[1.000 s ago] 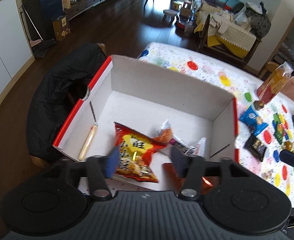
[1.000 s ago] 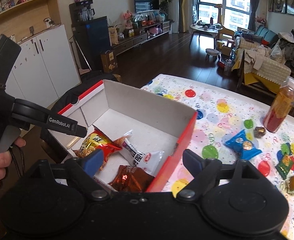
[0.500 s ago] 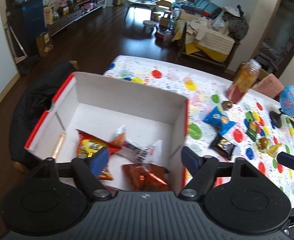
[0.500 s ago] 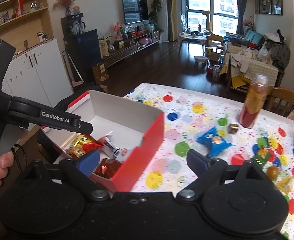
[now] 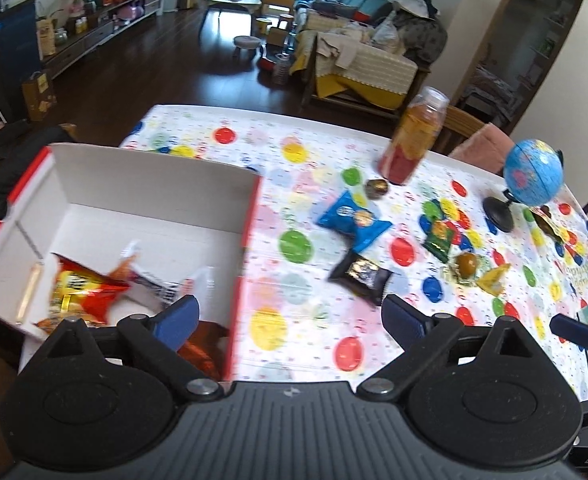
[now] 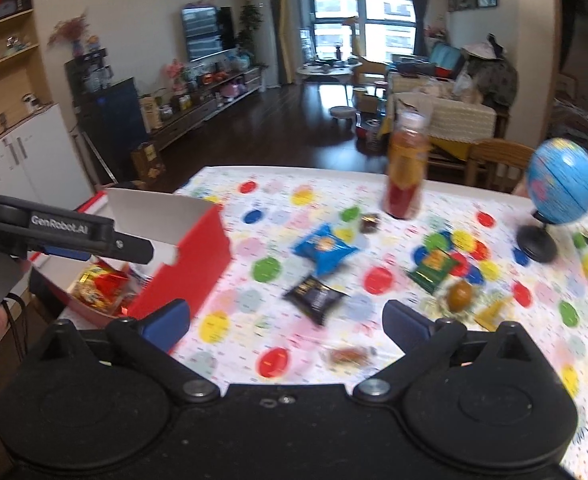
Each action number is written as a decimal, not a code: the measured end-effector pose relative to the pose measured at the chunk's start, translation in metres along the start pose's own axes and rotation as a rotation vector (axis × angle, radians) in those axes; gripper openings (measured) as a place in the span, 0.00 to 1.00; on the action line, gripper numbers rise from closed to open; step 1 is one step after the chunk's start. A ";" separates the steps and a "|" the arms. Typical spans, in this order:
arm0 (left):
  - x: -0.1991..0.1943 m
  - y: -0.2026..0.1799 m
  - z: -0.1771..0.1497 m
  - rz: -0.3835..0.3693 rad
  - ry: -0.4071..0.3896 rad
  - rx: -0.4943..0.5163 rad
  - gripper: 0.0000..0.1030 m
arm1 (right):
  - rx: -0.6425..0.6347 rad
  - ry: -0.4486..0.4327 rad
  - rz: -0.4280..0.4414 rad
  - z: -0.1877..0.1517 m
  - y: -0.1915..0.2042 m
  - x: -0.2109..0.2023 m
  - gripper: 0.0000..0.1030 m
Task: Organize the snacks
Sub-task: 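Withdraw both tools from the box back toward the table, then lower the left gripper to the black bag while the right lowers to the clear snack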
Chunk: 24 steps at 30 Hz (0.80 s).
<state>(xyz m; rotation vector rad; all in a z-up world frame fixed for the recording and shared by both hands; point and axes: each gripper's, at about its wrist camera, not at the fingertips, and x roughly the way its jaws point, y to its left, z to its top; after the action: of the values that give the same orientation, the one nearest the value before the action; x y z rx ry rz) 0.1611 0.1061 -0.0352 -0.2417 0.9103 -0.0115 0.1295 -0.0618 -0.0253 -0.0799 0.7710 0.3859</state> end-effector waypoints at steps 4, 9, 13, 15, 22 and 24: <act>0.016 -0.024 -0.003 0.007 0.014 0.027 0.96 | 0.028 0.014 -0.034 -0.013 -0.025 -0.001 1.00; 0.042 -0.050 -0.004 0.002 0.048 0.042 0.96 | 0.046 0.047 -0.074 -0.025 -0.055 0.003 1.00; 0.062 -0.070 -0.003 0.009 0.064 0.063 0.96 | 0.046 0.065 -0.088 -0.032 -0.071 0.007 0.99; 0.073 -0.078 -0.002 0.015 0.073 0.077 0.96 | 0.036 0.068 -0.090 -0.035 -0.077 0.011 0.98; 0.112 -0.096 0.000 0.068 0.107 0.115 0.96 | 0.002 0.125 -0.047 -0.039 -0.084 0.038 0.94; 0.123 -0.098 0.002 0.081 0.119 0.118 0.96 | -0.012 0.138 -0.029 -0.040 -0.084 0.048 0.92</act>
<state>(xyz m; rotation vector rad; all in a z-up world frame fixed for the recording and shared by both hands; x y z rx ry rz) 0.2471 -0.0025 -0.1096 -0.0955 1.0332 -0.0045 0.1652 -0.1330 -0.0929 -0.1296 0.9032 0.3597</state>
